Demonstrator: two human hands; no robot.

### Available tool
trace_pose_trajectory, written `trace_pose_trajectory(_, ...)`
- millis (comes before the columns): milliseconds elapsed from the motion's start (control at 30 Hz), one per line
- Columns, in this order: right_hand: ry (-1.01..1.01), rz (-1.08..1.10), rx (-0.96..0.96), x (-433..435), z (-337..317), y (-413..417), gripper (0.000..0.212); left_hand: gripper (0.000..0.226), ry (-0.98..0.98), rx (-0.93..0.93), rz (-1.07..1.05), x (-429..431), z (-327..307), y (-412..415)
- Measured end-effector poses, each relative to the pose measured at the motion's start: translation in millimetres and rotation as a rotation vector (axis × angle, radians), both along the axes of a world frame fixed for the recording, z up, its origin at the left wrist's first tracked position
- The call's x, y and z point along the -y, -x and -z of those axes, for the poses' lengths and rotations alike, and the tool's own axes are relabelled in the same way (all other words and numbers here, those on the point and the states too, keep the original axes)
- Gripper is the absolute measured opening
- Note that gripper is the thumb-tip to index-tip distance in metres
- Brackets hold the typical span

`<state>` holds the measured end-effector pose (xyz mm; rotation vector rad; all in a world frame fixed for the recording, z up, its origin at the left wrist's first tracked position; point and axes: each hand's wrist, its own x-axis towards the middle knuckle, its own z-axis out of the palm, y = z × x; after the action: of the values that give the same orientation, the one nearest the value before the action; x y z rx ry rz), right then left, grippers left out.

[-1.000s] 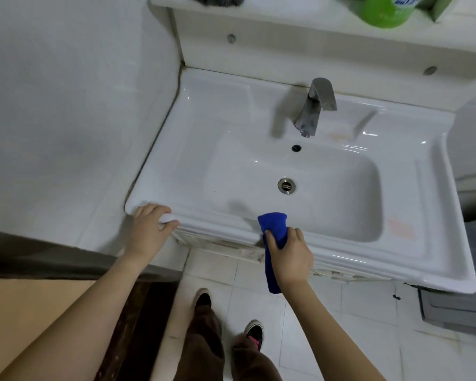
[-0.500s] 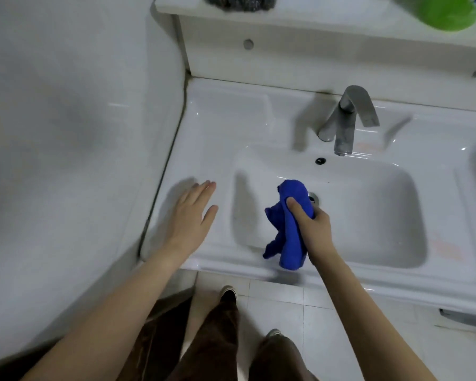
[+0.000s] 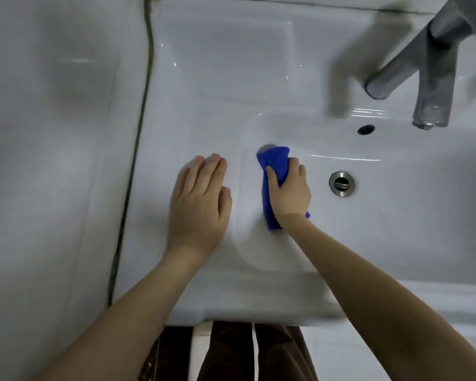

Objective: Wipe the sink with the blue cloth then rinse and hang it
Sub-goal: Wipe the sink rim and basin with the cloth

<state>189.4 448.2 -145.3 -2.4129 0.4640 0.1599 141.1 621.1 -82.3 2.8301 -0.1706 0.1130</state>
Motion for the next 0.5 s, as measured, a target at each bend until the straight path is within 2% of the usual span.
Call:
trace_pose_trajectory(100,0.073,-0.107,-0.069,21,-1,13,0.034,0.047,0.002,-0.022,-0.006,-1,0,0)
trace_pose_trajectory(167,0.051,-0.179,-0.137,28,-16,38,0.027,0.048,0.002,-0.043,-0.012,0,-2,-2)
trace_pose_trajectory(233,-0.107,-0.224,-0.177,9,-33,60,0.029,0.049,0.003,-0.069,-0.02,2,-3,-2)
trace_pose_trajectory(333,-0.434,-0.041,-0.03,-37,-42,47,0.027,0.05,-0.005,-0.077,-0.025,2,-3,-1)
trace_pose_trajectory(400,-0.381,0.033,0.105,-40,-27,7,0.026,0.051,-0.01,-0.083,-0.041,0,-1,-1)
trace_pose_trajectory(500,-0.041,-0.112,0.164,1,6,-53,0.038,0.05,0.024,-0.05,-0.05,0,3,-2)
